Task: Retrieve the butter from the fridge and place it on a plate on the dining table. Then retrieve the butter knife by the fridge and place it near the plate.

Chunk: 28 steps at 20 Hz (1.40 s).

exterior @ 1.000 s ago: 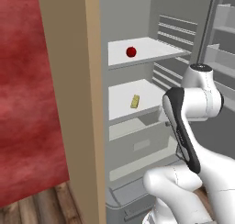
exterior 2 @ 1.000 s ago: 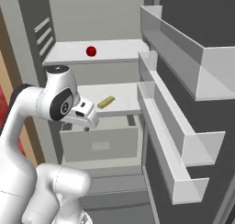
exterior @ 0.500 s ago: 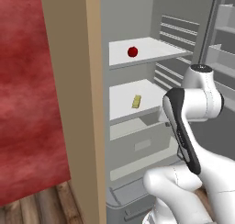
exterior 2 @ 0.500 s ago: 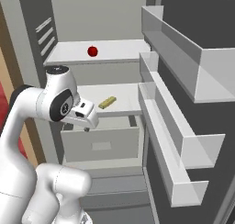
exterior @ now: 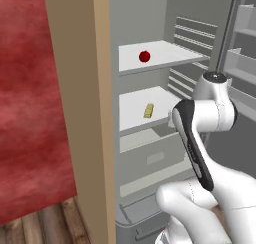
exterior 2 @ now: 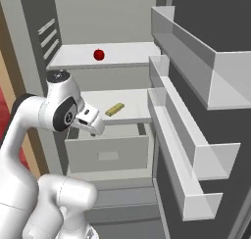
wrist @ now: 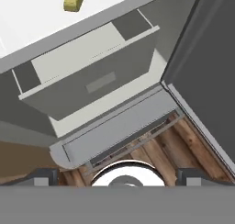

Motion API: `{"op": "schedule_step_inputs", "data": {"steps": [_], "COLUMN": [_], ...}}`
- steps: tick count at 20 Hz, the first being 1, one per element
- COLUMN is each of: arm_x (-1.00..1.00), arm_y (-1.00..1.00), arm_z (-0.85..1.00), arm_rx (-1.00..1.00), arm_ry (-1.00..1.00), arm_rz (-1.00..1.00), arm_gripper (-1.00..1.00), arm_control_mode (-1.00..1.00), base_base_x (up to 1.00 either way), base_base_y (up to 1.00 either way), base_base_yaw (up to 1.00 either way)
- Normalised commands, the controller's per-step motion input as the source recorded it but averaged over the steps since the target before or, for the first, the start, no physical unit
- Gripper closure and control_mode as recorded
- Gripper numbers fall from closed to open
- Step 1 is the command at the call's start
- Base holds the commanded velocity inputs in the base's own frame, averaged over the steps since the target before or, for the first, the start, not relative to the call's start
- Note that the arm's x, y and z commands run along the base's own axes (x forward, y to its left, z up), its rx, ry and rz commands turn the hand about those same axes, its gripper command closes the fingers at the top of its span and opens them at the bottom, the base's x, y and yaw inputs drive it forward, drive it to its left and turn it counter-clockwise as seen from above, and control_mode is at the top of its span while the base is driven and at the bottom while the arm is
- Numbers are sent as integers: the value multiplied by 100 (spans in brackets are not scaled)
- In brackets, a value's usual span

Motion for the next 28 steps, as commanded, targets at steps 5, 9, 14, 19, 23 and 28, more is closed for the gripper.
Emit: {"op": "schedule_step_inputs", "data": {"steps": [5,9,14,19,23,28], "arm_x": [74,65,55,25,51,61], "arm_y": [25,-38,-9,0,0,0], "arm_z": [0,-11,-21,0,2,0], "arm_rx": [0,0,-3,-13,-3,3], "arm_ry": [-23,-2,-21,-11,9,3], "arm_rz": [-24,-1,0,9,2,0], "arm_gripper": [-100,-100,-100,-100,-100,-100], "arm_control_mode": [-100,-100,-100,-100,-100,-100], "base_base_x": [0,0,0,0,0,0], "base_base_y": [0,0,0,0,0,0], "base_base_yaw": [0,0,0,0,0,0]}}
